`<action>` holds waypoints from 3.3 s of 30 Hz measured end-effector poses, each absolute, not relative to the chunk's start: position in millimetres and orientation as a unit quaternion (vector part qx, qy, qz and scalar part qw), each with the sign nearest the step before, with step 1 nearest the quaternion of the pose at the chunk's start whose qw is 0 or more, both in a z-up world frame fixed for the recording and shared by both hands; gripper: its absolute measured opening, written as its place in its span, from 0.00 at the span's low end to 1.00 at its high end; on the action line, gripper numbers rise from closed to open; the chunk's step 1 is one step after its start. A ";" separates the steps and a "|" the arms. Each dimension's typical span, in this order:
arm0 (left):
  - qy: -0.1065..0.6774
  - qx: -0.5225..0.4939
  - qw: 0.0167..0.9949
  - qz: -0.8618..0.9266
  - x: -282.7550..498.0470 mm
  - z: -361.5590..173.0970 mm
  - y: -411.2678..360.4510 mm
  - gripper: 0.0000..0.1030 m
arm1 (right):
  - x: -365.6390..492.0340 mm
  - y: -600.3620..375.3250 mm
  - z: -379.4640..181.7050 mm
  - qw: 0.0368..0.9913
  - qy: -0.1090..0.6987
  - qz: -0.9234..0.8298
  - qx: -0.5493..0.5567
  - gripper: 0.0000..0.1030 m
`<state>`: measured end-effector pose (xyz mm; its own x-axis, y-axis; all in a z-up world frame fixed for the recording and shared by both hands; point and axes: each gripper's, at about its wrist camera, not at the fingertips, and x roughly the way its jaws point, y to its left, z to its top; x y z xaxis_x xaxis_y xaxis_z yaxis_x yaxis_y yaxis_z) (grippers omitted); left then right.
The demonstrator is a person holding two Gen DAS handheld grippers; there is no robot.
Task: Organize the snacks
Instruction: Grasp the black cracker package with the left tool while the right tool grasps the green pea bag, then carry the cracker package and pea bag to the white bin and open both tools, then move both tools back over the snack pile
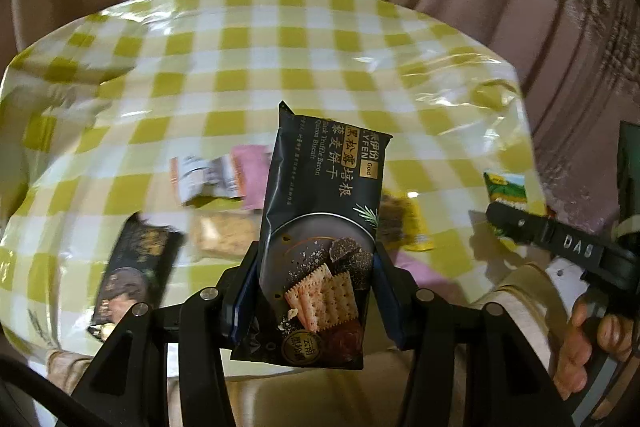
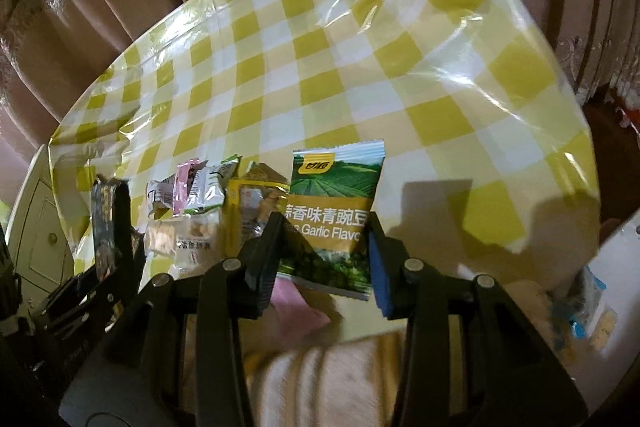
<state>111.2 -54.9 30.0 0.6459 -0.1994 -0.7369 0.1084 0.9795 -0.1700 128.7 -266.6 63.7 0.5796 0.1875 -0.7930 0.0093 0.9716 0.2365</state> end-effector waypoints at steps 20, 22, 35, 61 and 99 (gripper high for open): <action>0.417 0.006 0.875 -0.245 90.4 49.2 -239.5 0.51 | 52.6 -423.9 80.3 0.886 0.439 -0.042 0.145 0.42; 0.422 0.019 0.866 -0.266 87.3 47.2 -263.4 0.51 | 45.1 -442.0 80.1 0.885 0.439 -0.056 0.149 0.42; 0.494 0.095 0.784 -0.363 67.1 10.0 -382.5 0.51 | 8.0 -530.9 42.2 0.856 0.473 -0.133 0.159 0.42; 0.534 0.071 0.768 -0.345 74.4 -8.2 -376.0 0.63 | -0.1 -526.3 30.8 0.843 0.506 -0.151 0.101 0.82; 0.418 -0.147 0.896 -0.019 46.8 30.8 -36.1 0.64 | 48.3 -336.9 73.6 0.874 0.483 0.038 0.020 0.86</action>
<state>46.8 -36.1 30.8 0.6495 -0.1577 -0.7438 -0.0885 0.9559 -0.2800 48.3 -336.9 73.6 0.5296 0.0860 -0.8439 -0.0481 0.9963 0.0713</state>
